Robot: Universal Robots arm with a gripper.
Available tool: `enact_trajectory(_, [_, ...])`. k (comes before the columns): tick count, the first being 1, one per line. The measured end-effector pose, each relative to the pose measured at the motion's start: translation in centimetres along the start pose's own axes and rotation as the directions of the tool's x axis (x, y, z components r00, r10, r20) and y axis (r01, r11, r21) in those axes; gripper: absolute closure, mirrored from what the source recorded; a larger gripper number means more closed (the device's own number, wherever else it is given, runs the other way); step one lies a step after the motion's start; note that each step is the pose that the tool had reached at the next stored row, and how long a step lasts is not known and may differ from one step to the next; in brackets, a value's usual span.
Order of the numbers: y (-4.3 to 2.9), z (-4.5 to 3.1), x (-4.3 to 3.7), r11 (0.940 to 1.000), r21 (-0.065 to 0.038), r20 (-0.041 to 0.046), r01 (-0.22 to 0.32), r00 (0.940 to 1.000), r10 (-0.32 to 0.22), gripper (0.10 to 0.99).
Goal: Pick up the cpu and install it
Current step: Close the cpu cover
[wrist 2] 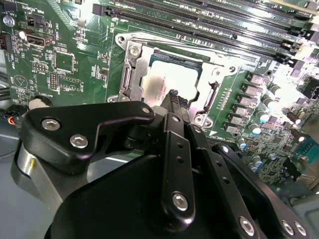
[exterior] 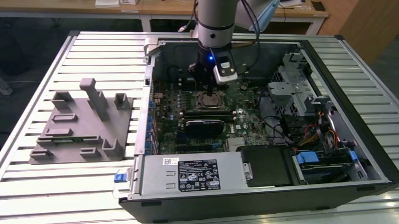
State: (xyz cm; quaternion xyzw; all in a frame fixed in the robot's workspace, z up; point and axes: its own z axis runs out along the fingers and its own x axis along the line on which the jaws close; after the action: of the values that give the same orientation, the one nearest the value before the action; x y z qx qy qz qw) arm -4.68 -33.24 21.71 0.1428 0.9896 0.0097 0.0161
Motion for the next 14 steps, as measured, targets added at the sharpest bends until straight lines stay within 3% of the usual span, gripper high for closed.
enact_trajectory(9, [-0.42, 0.3, 0.19, 0.9997, -0.001, -0.0008, 0.026, 0.9997, -0.026, 0.98])
enact_trajectory(14, [-0.56, 0.47, 0.21, 0.9972, -0.002, -0.0018, 0.075, 0.9972, -0.075, 0.98])
